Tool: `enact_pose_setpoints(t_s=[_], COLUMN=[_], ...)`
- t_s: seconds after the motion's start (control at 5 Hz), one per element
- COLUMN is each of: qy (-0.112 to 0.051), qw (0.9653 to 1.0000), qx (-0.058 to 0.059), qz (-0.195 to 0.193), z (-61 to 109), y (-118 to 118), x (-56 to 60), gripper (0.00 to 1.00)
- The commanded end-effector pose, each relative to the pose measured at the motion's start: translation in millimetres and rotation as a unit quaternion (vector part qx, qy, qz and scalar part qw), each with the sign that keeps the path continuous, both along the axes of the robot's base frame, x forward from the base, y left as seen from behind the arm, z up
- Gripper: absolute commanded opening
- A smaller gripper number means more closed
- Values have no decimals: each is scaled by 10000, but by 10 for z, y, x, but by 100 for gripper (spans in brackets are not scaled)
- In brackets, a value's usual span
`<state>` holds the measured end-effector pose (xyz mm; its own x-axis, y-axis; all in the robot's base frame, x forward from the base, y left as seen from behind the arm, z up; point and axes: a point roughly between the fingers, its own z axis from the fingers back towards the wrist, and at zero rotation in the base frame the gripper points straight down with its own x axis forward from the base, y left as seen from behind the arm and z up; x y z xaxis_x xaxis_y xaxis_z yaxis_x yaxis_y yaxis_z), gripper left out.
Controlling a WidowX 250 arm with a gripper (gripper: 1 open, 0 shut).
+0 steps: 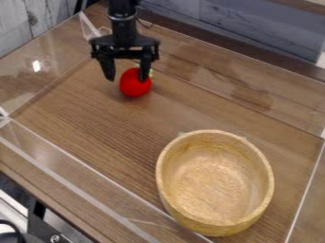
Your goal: Move the red object to the right side of the table
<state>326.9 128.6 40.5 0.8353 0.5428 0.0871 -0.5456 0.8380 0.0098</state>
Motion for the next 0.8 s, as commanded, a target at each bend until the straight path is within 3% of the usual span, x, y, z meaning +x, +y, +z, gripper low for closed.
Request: enact_pose_setpoints(t_s=[0.0, 0.2, 0.6], qy=[-128, -149, -450], qw=[9999, 9998, 9990], qx=[97, 111, 12], qz=[41, 59, 37], z=[70, 108, 491], y=[41, -2, -388], x=[37, 62, 264], gripper=[0, 0, 0])
